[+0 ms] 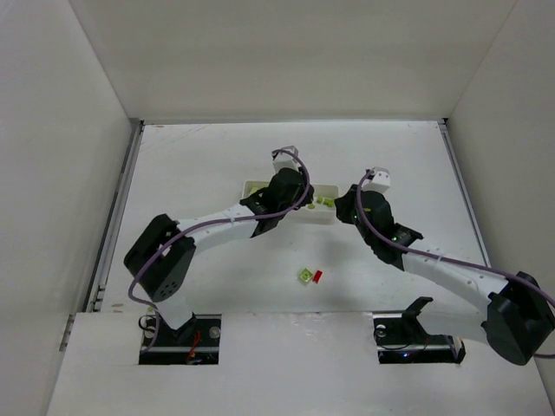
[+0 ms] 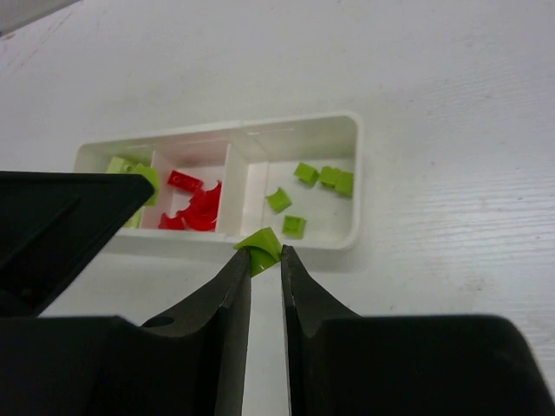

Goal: Sort the legos into containers by color

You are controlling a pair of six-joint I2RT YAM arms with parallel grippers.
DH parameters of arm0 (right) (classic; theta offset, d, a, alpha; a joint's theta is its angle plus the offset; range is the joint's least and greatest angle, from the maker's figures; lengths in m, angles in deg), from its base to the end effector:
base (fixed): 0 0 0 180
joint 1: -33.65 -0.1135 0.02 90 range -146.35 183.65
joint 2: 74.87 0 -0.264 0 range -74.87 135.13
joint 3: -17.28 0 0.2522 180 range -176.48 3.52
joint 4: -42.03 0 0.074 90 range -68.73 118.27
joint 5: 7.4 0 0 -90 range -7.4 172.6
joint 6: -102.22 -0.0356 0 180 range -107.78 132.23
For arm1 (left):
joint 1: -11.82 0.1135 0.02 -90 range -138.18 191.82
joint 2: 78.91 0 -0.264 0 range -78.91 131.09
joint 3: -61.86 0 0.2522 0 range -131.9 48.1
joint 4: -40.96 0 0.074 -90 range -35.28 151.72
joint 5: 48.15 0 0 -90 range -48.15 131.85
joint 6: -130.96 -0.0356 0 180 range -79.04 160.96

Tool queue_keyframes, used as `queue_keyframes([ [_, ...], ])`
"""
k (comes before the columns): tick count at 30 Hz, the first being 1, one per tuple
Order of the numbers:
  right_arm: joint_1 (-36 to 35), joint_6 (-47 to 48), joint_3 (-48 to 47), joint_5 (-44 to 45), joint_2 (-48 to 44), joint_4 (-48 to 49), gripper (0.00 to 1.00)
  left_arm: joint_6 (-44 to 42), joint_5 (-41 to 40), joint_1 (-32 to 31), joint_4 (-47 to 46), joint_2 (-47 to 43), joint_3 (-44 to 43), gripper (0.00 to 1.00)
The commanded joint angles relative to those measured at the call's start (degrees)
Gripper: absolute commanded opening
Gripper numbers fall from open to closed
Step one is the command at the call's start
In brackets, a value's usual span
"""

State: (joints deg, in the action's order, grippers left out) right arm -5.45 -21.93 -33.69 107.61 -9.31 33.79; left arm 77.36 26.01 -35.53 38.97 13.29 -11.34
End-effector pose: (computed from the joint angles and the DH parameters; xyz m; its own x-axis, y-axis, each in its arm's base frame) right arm 0.2057 0.1477 0.2491 -0.4003 0.3302 -0.8548 -0.0537 0.9228 0.3816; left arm 0.2593 -0.2671 0.2635 -0.4745 -0.3275 -0.8171 0.3096 0.8068 -0.5032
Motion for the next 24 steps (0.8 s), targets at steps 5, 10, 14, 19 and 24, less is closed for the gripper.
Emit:
queue_keyframes([
  [5, 1.4, 0.3, 0.1, 1.2, -0.9, 0.2, 0.22, -1.8, 2.0, -0.4, -1.0, 9.0, -9.4, 0.32],
  [10, 1.5, 0.1, -1.4, 0.9, 0.9, 0.5, 0.23, -1.8, 2.3, -0.4, 1.1, 10.7, -10.5, 0.46],
  [14, 2.0, 0.0, -3.6, 0.4, 6.3, 2.5, 0.23, -1.3, 0.9, 0.2, 1.2, 7.3, -8.0, 0.47],
  [19, 1.7, 0.4, -7.8, -0.4, 13.8, 4.0, 0.24, -1.7, -1.2, 1.1, 0.2, -1.9, -0.4, 0.46],
  [24, 2.8, 1.1, -11.8, -0.7, 19.7, 5.0, 0.28, -1.9, -1.7, -1.3, 0.7, -12.6, 11.1, 0.46],
])
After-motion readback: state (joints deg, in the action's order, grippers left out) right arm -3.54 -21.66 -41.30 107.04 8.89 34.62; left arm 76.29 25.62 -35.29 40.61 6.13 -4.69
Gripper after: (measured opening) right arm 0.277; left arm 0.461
